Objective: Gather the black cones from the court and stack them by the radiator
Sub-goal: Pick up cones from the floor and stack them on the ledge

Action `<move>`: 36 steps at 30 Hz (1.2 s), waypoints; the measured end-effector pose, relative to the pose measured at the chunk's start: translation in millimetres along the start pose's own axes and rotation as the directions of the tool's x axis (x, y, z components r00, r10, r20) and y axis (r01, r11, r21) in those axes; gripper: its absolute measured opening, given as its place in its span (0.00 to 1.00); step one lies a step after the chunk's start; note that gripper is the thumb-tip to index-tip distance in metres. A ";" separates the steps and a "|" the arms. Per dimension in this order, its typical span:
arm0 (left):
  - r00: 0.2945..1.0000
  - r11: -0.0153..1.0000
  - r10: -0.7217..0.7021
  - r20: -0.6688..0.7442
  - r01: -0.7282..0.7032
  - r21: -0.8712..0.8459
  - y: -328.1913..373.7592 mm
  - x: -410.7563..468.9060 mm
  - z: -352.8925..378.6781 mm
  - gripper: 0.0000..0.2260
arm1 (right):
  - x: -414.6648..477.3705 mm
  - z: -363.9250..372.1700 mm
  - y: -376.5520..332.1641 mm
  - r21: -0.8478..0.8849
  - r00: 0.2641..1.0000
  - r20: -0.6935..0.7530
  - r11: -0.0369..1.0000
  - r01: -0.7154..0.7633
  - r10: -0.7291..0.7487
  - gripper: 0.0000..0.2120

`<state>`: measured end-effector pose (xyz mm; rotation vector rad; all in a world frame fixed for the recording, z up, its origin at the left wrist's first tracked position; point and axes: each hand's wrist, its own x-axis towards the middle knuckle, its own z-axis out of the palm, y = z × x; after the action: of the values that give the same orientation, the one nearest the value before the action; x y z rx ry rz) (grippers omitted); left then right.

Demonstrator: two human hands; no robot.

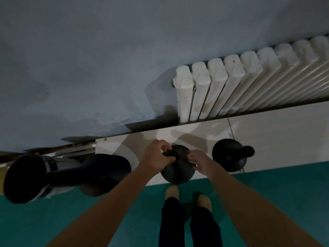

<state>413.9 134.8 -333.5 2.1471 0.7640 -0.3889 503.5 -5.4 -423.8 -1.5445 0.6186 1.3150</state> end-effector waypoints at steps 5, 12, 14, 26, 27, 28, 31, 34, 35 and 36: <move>0.998 0.998 -0.059 -0.028 0.058 -0.037 0.1 2.3 3.8 0.11 | -13.5 -8.4 0.8 0.053 0.997 0.063 0.998 0.045 -0.048 0.12; 0.995 0.991 -0.103 -0.006 0.102 -0.087 16.1 -6.7 -12.5 0.10 | -54.1 -36.1 -18.7 0.036 0.983 0.089 0.987 0.155 -0.158 0.13; 0.991 0.984 -0.132 -0.021 0.129 -0.119 30.0 -12.1 -20.4 0.08 | -74.4 -42.2 -30.2 -0.021 0.980 0.081 0.983 0.181 -0.179 0.12; 0.995 0.990 0.001 -0.105 -0.015 -0.139 129.4 -47.3 -65.6 0.12 | -223.4 -103.1 -83.8 0.104 0.858 0.130 0.867 0.487 -0.497 0.12; 0.994 0.991 0.017 -0.110 -0.032 -0.128 139.0 -49.7 -66.9 0.11 | -236.1 -110.0 -87.9 0.113 0.842 0.121 0.850 0.515 -0.526 0.12; 0.993 0.992 0.034 -0.110 -0.048 -0.121 148.2 -51.3 -68.8 0.10 | -246.7 -115.5 -91.9 0.115 0.829 0.109 0.835 0.538 -0.549 0.12; 0.990 0.986 0.095 -0.105 -0.108 -0.128 175.9 -56.0 -70.4 0.07 | -274.2 -136.0 -97.1 0.120 0.789 0.067 0.790 0.602 -0.611 0.12; 0.984 0.979 0.152 -0.095 -0.163 -0.120 201.5 -60.4 -68.7 0.07 | -293.5 -158.4 -92.0 0.157 0.742 0.035 0.737 0.658 -0.670 0.12; 0.982 0.977 0.170 -0.079 -0.178 -0.114 209.9 -61.6 -67.5 0.06 | -300.2 -165.6 -89.3 0.178 0.728 0.014 0.719 0.672 -0.685 0.11; 0.982 0.976 0.178 -0.058 -0.184 -0.115 216.8 -62.6 -66.1 0.06 | -305.0 -171.2 -86.4 0.192 0.720 -0.008 0.705 0.683 -0.694 0.11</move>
<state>505.3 55.2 -132.1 2.0976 0.5960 -0.1922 565.4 -187.4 -119.0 -1.3696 0.0694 0.6951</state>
